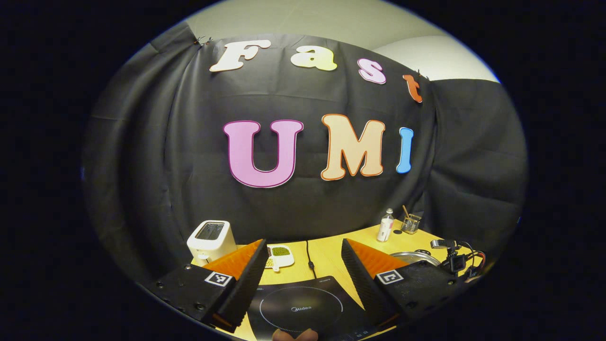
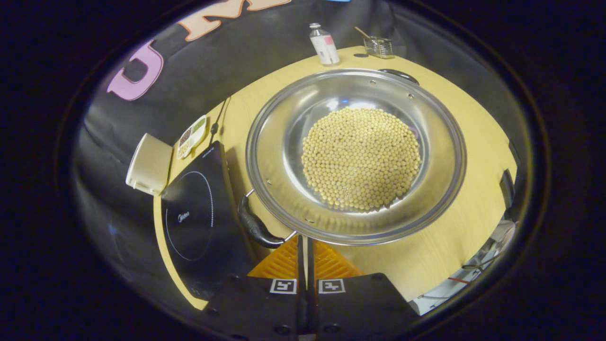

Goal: First push the handle of the pot to place it horizontally, then grasp the pot with both hands and set it on the induction cooktop.

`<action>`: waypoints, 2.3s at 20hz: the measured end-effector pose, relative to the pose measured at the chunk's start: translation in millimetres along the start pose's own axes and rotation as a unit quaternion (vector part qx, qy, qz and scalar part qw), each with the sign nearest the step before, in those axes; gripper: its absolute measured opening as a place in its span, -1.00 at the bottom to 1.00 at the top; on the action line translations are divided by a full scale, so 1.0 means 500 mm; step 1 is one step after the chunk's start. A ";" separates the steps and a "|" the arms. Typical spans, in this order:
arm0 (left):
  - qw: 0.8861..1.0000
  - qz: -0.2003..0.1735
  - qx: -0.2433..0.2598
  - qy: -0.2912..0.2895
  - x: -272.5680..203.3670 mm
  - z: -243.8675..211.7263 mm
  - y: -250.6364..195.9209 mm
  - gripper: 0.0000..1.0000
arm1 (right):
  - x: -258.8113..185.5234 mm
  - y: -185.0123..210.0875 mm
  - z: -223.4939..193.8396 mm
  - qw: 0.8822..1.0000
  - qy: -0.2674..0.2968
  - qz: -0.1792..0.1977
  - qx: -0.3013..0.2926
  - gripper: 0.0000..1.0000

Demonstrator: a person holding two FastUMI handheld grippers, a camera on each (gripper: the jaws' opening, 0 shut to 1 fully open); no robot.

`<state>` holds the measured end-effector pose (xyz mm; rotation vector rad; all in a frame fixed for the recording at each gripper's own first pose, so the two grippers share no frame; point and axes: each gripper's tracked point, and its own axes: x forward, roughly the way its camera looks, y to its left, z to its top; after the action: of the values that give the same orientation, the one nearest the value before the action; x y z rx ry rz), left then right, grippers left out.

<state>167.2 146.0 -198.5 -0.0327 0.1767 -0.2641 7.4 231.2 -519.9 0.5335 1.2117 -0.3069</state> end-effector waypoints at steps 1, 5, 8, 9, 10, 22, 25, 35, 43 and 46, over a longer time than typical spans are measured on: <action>1.000 0.000 -0.001 0.000 -0.001 -0.001 0.002 0.89 | 0.003 0.007 0.004 1.000 0.001 0.002 0.012 -0.95; 1.000 0.002 -0.001 0.000 -0.009 0.000 0.006 0.89 | 0.019 0.043 0.016 0.998 0.007 0.017 0.059 -0.94; 1.000 0.012 -0.003 0.004 -0.013 -0.008 0.013 0.89 | 0.021 0.065 0.019 0.997 0.013 0.030 0.070 -0.95; 1.000 0.015 -0.006 0.007 -0.015 -0.012 0.012 0.89 | 0.021 0.066 0.019 0.997 0.014 0.034 0.069 -0.94; 1.000 0.018 -0.010 0.010 -0.018 -0.013 0.012 0.88 | 0.017 0.066 0.020 0.997 0.014 0.038 0.067 -0.95; 0.993 -0.010 -0.070 0.091 -0.024 -0.092 -0.110 0.89 | -0.098 -0.041 0.165 0.992 -0.109 0.062 -0.023 -0.95; 0.991 -0.018 -0.067 0.115 -0.009 -0.131 -0.179 0.90 | -0.118 -0.108 0.244 0.981 -0.165 0.040 -0.089 -0.89; 0.978 0.031 -0.104 0.180 0.080 -0.221 -0.340 0.90 | -0.102 -0.242 0.406 0.947 -0.196 0.034 -0.252 -0.03; 0.953 0.068 -0.109 0.275 0.123 -0.396 -0.388 0.92 | -0.016 -0.309 0.501 0.935 -0.211 0.042 -0.282 0.75; 0.940 0.090 -0.121 0.307 0.141 -0.460 -0.371 0.92 | 0.028 -0.320 0.511 0.940 -0.187 0.047 -0.280 0.76</action>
<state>145.4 -53.5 -426.7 -0.1788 0.8316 -0.0592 137.2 -41.0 -504.9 0.0288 0.8440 0.0292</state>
